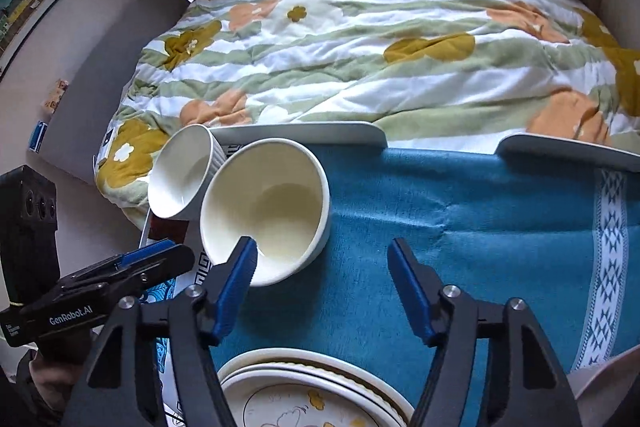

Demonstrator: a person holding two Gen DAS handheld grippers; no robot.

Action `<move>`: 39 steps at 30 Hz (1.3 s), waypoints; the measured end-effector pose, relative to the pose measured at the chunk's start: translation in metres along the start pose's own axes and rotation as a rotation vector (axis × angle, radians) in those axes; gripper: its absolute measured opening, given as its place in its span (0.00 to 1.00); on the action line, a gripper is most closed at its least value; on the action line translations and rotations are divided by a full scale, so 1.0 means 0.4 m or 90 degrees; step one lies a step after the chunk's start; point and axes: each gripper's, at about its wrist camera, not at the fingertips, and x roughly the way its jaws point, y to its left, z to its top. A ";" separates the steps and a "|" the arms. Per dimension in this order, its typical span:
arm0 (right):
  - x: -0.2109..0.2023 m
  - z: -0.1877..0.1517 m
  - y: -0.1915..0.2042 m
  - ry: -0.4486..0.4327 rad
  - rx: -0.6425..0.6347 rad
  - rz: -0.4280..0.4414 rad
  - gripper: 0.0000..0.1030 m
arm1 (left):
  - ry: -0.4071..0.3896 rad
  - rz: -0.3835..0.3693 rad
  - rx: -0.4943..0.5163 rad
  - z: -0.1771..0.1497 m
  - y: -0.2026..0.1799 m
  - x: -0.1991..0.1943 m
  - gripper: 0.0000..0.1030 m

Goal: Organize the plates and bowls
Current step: 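Move the right gripper to the cream bowl and grasp its rim, then lift the cream bowl and carry it over the pink dish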

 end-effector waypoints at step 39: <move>-0.198 -0.049 0.006 -0.102 0.064 0.024 0.15 | -0.065 0.029 0.202 -0.050 -0.241 -0.164 0.17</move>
